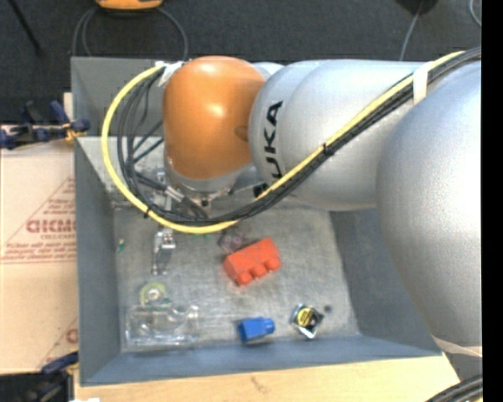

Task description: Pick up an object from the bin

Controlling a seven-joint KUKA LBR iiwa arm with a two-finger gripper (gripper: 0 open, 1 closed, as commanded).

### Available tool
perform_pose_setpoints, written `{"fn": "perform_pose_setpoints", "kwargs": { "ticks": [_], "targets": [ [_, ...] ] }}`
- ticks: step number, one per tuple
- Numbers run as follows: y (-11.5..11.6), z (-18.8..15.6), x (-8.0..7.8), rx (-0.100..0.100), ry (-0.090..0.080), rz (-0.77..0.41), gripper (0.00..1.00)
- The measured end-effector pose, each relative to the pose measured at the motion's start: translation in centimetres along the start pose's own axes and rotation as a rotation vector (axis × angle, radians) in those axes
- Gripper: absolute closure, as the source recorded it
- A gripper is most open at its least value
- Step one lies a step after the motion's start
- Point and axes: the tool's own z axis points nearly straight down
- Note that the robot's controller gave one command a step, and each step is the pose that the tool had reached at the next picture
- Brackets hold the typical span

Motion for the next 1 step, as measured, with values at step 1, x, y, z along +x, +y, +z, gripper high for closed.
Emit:
{"fn": "perform_pose_setpoints", "kwargs": {
  "ticks": [1],
  "targets": [
    [-7.62, 4.01, -4.34, 0.004, -0.005, 0.090, 0.00]
  ]
}}
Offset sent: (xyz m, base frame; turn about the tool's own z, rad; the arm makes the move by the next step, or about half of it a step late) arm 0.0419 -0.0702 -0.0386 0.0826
